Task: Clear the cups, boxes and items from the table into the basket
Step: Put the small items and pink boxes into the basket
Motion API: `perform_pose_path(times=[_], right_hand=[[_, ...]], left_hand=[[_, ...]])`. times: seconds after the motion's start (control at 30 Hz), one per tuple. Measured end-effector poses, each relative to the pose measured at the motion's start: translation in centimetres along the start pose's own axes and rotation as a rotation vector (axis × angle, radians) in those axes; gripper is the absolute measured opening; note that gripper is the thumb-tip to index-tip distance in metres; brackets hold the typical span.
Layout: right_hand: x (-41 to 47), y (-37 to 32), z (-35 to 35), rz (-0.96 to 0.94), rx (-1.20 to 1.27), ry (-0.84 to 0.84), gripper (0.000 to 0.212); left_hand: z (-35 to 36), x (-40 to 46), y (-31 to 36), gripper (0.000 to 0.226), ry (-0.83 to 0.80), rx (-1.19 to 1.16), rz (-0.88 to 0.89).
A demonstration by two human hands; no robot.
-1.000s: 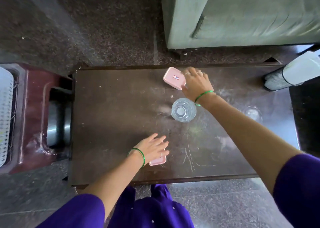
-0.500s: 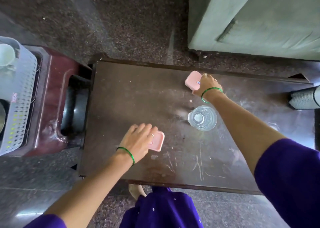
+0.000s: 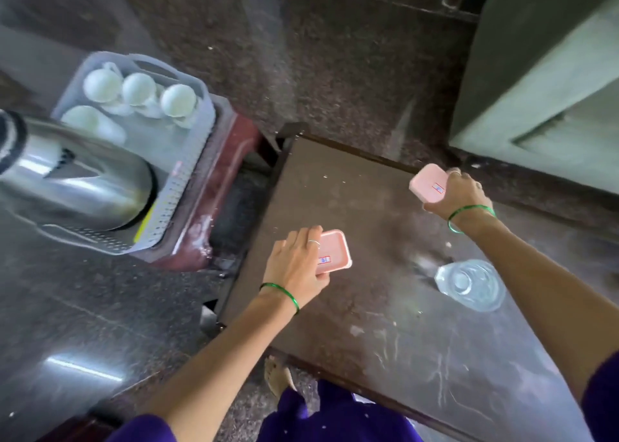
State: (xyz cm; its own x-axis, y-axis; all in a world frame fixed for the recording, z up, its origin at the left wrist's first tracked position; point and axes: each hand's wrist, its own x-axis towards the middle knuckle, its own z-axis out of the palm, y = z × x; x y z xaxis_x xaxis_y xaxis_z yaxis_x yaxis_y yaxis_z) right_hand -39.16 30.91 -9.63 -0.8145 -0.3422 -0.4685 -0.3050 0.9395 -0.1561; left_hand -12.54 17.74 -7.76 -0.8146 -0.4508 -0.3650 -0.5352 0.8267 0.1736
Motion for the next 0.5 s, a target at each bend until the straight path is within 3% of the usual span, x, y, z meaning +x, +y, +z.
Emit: perform_pose_path(times=[0.3,0.5], right_hand=[[-4.1,-12.4,-1.1,-0.365,-0.076,0.100,0.075],[-7.9,-23.6,-2.4,-0.633,-0.053,0.175,0.070]], left_hand=[[-5.7,-3.4,-8.1,0.071,0.256,-0.166,-0.321],[-8.6,-4.8,-13.5,0.067,0.362,-0.198,-0.405]])
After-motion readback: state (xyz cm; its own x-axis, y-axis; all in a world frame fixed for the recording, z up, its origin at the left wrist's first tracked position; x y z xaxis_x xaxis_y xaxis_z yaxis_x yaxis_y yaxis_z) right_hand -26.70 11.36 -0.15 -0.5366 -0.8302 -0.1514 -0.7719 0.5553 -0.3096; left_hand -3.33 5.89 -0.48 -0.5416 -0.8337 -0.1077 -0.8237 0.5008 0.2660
